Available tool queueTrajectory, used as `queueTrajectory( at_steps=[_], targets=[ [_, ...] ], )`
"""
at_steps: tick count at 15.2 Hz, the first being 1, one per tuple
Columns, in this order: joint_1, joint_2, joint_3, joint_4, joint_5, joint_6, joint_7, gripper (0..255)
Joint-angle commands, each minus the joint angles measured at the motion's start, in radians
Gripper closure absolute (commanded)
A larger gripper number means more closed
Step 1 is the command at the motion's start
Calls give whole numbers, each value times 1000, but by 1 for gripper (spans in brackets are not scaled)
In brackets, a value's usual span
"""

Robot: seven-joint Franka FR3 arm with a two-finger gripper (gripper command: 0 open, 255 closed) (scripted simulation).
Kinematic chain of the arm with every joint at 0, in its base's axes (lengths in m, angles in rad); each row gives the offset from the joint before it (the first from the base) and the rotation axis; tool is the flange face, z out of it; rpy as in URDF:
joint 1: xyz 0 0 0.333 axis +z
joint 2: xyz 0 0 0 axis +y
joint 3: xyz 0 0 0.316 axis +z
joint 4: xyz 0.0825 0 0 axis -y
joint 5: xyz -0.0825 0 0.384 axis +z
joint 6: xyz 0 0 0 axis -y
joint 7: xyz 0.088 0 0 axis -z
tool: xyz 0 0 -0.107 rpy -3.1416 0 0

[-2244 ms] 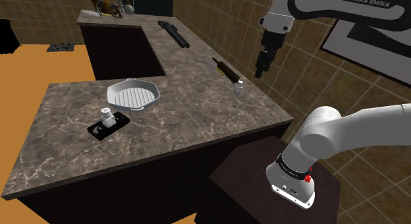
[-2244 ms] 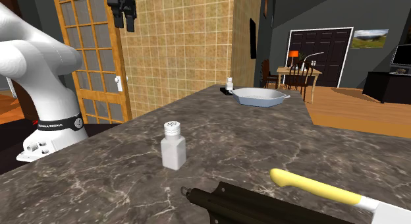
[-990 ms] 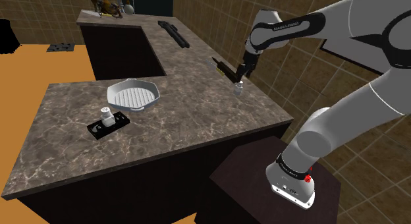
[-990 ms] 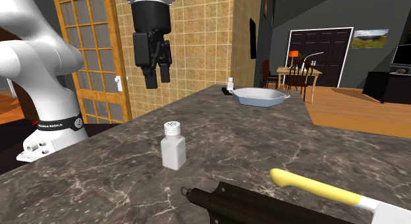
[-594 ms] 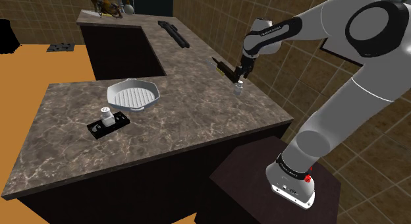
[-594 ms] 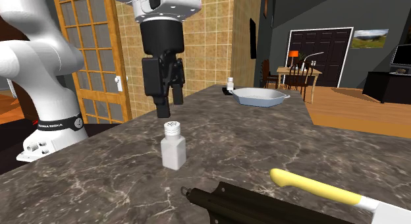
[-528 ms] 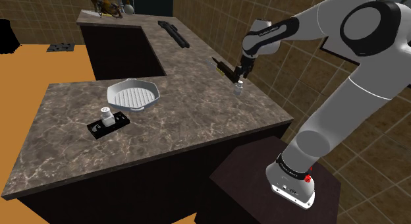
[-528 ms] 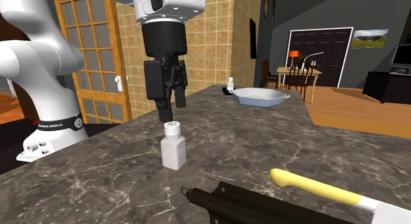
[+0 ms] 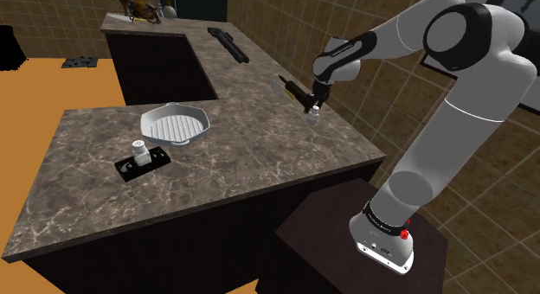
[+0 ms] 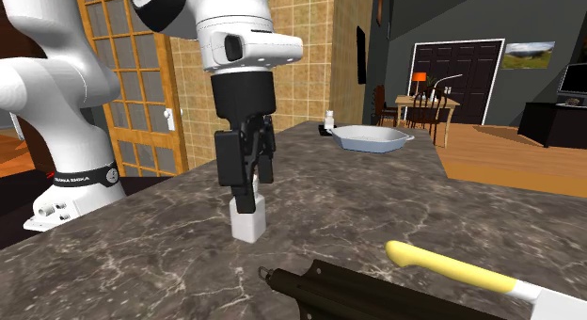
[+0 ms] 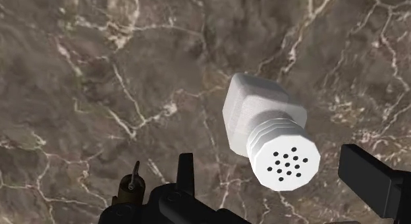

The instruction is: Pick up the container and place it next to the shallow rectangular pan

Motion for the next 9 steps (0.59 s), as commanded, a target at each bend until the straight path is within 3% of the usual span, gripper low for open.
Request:
queueTrajectory(
  at_steps=[1, 8, 9],
  targets=[
    [0, 17, 1, -6, 10, 22, -7, 0],
    [0, 16, 1, -6, 10, 22, -6, 0],
    [0, 16, 1, -6, 10, 22, -6, 255]
  ],
)
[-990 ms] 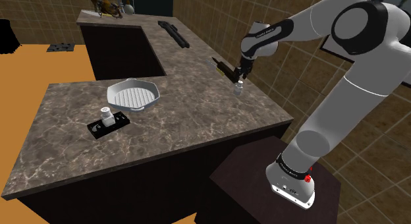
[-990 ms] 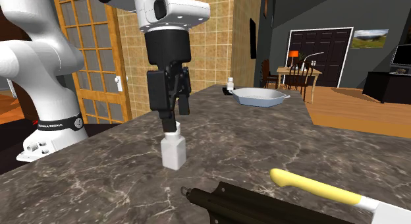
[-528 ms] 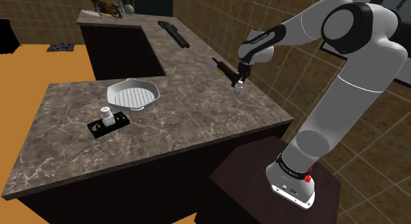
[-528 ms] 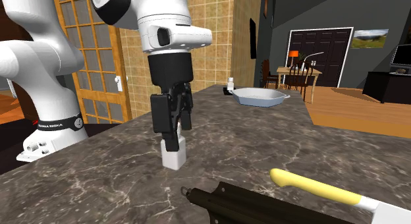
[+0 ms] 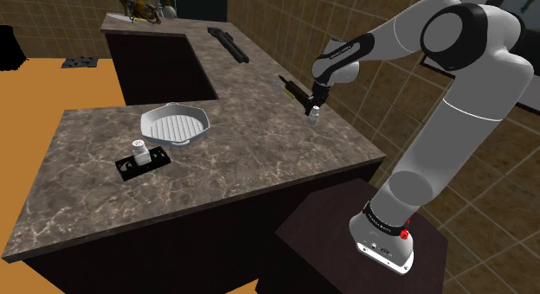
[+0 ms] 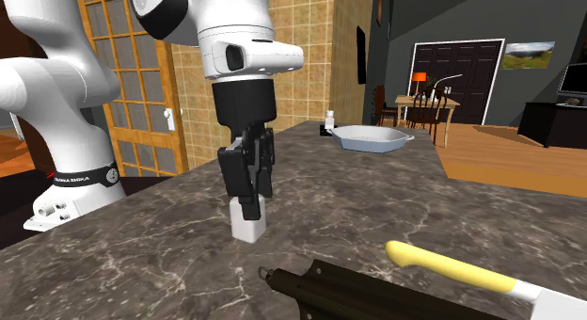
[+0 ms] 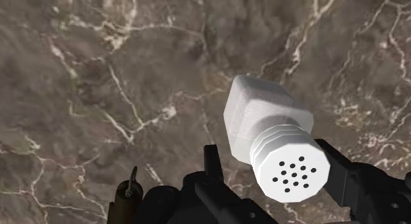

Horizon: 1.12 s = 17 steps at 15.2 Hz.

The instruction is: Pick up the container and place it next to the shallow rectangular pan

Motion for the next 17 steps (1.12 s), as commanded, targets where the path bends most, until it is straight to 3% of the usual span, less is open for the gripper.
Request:
queueTrajectory(
  at_steps=[1, 9, 17],
  targets=[
    [0, 0, 0, 0, 0, 0, 0, 255],
    [0, 0, 0, 0, 0, 0, 0, 255],
    [2, -69, 0, 43, -38, -106, 27, 255]
  ],
)
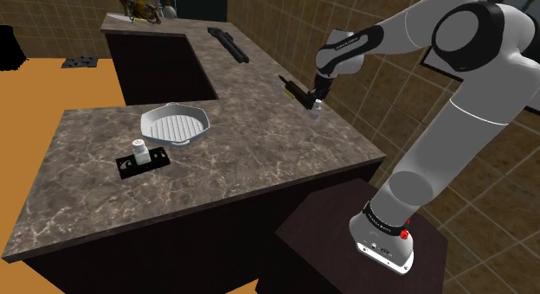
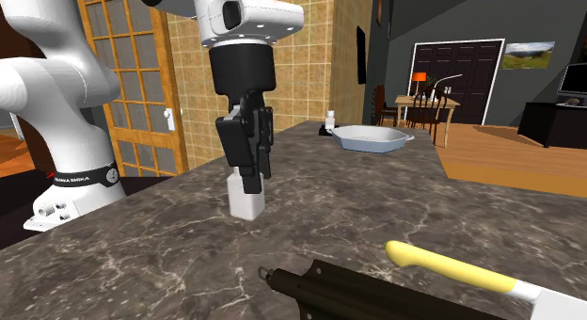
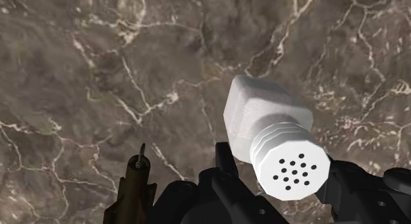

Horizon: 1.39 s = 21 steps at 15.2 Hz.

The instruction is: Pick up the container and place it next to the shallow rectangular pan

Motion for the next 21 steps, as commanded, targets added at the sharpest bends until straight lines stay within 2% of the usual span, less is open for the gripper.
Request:
queueTrajectory(
  at_steps=[1, 21],
  targets=[
    [-1, -14, 0, 15, -7, -28, 3, 255],
    [2, -117, 13, 187, -47, -297, 33, 255]
  ],
)
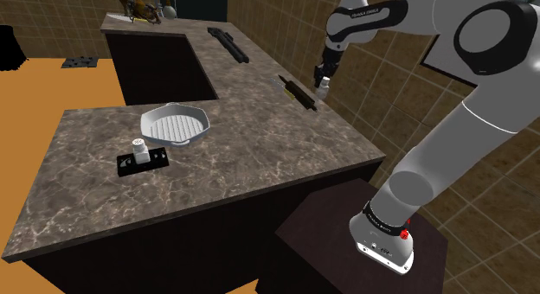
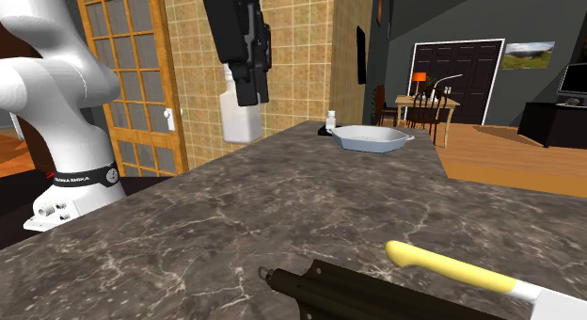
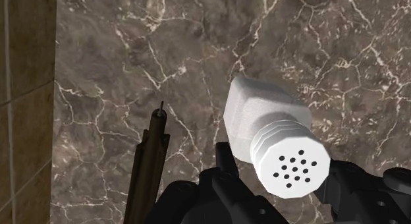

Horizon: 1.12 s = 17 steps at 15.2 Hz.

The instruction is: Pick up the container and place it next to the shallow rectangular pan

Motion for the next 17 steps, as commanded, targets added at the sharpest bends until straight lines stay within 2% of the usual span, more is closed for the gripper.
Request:
queueTrajectory(
  at_steps=[1, 3, 10, 17],
  targets=[
    [1, -8, 2, 20, -3, -28, 3, 255],
    [1, -12, 3, 33, -4, -45, 4, 255],
    [70, -60, 110, -21, -20, -44, 187, 255],
    [141, -57, 215, -20, -16, -51, 361, 255]
  ],
)
